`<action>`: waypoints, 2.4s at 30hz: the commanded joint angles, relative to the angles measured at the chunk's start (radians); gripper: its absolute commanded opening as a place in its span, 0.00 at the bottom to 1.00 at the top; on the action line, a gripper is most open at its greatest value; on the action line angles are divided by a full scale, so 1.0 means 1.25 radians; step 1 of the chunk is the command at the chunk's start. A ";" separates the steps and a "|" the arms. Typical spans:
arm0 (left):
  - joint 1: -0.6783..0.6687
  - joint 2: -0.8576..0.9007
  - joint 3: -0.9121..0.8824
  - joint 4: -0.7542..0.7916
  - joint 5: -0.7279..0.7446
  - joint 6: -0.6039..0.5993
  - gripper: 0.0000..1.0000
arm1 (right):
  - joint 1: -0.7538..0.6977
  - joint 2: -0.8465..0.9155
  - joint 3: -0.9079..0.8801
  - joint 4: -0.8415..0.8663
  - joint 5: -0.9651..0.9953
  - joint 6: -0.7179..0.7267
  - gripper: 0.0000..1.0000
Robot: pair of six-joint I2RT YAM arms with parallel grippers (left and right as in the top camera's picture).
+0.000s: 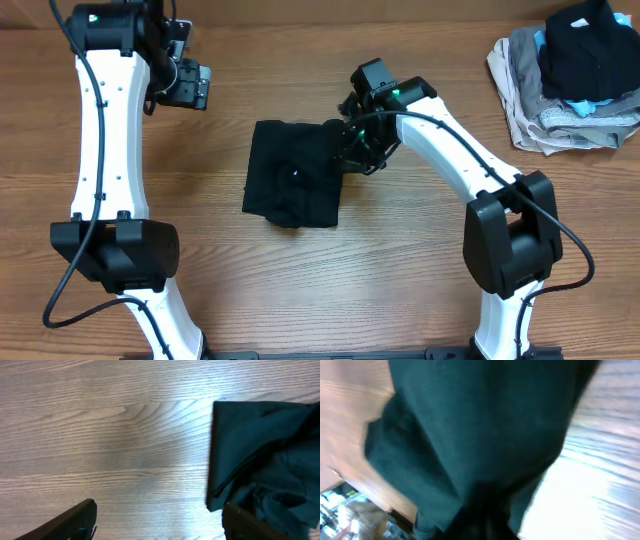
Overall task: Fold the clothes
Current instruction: 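Fold the right end leftward over the bundle with the right gripper, then grasp the folded black shirt bundle with the right gripper and lift it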
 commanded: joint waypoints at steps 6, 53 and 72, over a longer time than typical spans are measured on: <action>0.005 -0.015 0.020 0.001 -0.004 -0.017 0.82 | 0.008 -0.029 0.047 0.118 -0.066 0.034 0.04; 0.024 -0.015 0.020 0.025 0.025 -0.017 0.84 | 0.158 0.135 0.068 0.457 0.256 -0.048 0.76; 0.025 -0.014 -0.095 0.102 0.016 -0.031 0.75 | 0.133 0.172 0.301 0.256 0.233 -0.148 1.00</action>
